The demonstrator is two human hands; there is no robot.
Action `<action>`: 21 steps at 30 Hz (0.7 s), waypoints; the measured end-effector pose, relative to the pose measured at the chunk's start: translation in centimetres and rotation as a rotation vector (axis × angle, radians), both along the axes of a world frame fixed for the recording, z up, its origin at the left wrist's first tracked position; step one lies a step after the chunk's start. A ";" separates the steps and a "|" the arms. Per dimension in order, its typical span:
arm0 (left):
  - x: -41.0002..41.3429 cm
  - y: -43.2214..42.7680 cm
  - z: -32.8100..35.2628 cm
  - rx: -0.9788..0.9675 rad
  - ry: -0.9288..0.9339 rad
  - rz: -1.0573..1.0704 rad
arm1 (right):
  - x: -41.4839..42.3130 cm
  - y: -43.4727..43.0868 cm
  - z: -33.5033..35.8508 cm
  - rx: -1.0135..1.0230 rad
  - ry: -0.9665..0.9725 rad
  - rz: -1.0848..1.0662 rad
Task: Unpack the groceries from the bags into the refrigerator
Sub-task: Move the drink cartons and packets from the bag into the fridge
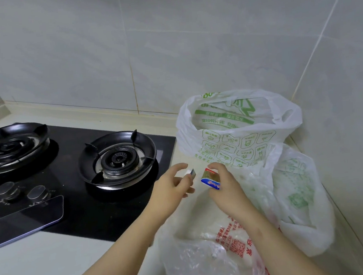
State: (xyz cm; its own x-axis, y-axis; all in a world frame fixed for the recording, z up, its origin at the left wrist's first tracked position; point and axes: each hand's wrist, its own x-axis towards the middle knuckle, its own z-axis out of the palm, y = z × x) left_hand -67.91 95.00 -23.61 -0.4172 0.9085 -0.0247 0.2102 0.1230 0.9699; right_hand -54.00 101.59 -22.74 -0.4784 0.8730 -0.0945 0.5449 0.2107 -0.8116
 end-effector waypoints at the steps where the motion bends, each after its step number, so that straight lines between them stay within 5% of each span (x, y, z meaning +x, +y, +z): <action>1: -0.1 -0.4 0.4 0.005 -0.037 0.004 | -0.4 -0.1 0.2 -0.021 0.013 0.024; 10: -3.4 -4.0 1.8 -0.056 -0.114 0.116 | -4.9 -3.0 1.7 -0.404 0.241 0.029; 21: -9.0 -11.1 3.4 -0.068 0.089 0.356 | -12.1 -6.8 3.0 -0.191 0.310 0.229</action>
State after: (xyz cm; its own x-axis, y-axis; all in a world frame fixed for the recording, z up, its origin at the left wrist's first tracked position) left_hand -76.92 83.87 -20.18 -0.7097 0.7039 -0.0296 0.2258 0.2670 0.9369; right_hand -66.14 94.75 -19.77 -0.6891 0.7217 -0.0656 0.2259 0.1280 -0.9657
